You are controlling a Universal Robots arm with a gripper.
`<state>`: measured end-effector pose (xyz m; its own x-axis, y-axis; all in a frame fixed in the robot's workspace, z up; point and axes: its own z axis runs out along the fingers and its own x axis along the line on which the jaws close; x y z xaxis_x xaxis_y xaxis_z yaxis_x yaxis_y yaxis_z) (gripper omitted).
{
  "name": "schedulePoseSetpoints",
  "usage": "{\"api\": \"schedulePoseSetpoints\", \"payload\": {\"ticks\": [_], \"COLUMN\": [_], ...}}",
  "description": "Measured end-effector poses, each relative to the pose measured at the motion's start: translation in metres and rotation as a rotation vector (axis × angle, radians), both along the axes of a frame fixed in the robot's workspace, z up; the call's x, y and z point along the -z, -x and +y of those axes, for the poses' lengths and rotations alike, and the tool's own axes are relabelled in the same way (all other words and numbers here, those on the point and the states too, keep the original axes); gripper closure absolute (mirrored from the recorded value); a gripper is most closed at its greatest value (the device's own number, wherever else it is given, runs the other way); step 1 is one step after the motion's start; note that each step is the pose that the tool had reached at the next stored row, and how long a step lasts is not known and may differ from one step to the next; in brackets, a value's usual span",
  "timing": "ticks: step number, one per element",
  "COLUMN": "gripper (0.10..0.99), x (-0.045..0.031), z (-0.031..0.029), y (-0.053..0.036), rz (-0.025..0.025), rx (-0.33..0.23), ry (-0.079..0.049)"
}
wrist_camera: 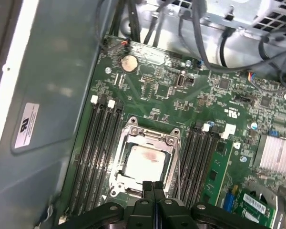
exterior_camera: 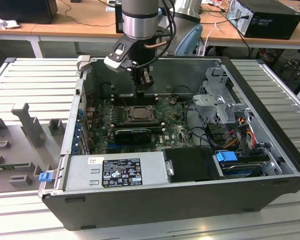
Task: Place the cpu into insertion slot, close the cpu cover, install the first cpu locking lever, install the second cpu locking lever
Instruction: 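Install the first cpu locking lever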
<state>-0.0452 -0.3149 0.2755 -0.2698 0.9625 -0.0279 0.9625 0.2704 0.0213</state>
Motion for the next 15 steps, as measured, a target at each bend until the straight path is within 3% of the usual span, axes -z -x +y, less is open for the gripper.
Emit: {"api": "schedulePoseSetpoints", "payload": {"ticks": [2, 15], "gripper": [0.980, 0.980], "x": [0.0000, 0.0000], "z": [0.0000, 0.0000], "y": [0.0000, 0.0000], "rz": [0.0000, 0.0000], "rx": [-0.042, -0.184], "ry": [0.000, 0.000]}}
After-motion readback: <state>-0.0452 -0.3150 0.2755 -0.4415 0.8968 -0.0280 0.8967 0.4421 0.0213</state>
